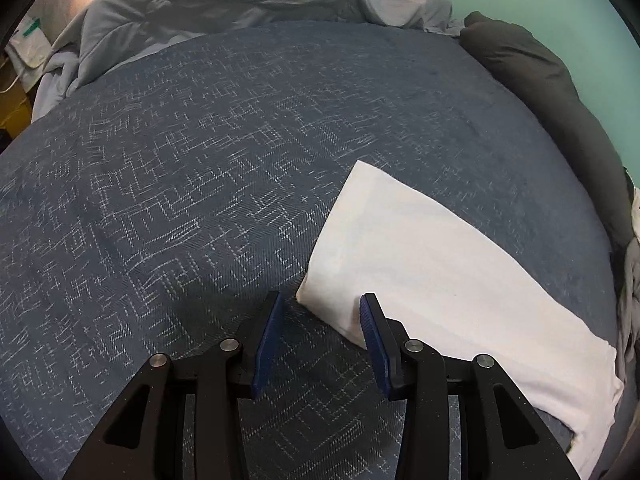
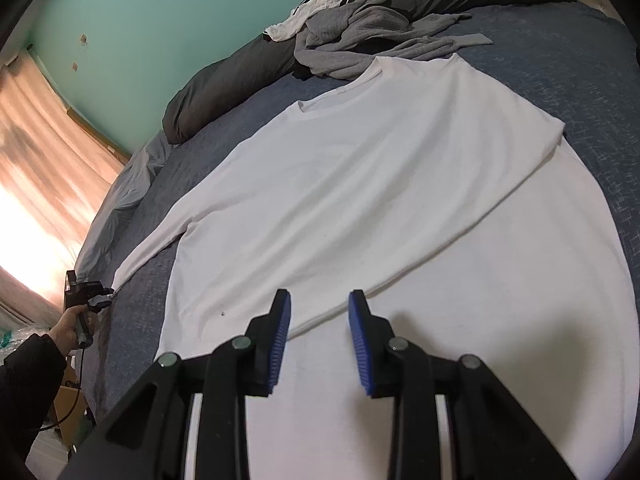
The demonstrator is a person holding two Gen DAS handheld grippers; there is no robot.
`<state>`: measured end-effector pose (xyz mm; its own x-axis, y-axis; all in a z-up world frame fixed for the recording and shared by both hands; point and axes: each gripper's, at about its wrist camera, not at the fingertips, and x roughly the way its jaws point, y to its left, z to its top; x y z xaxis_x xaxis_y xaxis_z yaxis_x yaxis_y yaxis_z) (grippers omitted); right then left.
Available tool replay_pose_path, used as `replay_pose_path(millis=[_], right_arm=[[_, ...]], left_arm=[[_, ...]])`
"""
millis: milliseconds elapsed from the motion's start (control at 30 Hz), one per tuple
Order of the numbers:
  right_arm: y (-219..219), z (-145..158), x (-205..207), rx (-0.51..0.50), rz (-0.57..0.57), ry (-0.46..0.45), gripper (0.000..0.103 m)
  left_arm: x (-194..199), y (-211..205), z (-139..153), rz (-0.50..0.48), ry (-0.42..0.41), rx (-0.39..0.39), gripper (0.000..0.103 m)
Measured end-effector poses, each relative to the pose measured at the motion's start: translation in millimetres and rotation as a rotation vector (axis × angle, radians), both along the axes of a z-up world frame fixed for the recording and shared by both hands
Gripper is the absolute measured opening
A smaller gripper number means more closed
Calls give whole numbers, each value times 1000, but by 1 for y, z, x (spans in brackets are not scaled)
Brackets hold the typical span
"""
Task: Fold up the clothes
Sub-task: 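Pinch the extended sleeve cuff with the left gripper, fold it across the shirt, release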
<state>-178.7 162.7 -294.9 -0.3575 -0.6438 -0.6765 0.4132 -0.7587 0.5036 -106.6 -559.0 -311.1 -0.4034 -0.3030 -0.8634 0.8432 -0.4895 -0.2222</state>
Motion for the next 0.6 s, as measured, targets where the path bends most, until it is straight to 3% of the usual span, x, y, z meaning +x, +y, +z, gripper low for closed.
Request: replay_pose_path(millis=[167, 233, 300, 333, 600], right_arm=[[-4, 4, 3, 29, 12, 34, 30], [-3, 4, 2, 26, 10, 33, 30], [-2, 3, 1, 25, 6, 29, 30], [-1, 3, 1, 24, 4, 26, 30], [2, 6, 0, 6, 1, 29, 30]], left_arm=[[-12, 0, 6, -50, 23, -12, 40], [-16, 3, 10, -69, 37, -11, 32], [-20, 7, 13, -92, 43, -13, 13], [-24, 12, 19, -104, 43, -29, 10], [-43, 37, 57, -185, 86, -91, 8]])
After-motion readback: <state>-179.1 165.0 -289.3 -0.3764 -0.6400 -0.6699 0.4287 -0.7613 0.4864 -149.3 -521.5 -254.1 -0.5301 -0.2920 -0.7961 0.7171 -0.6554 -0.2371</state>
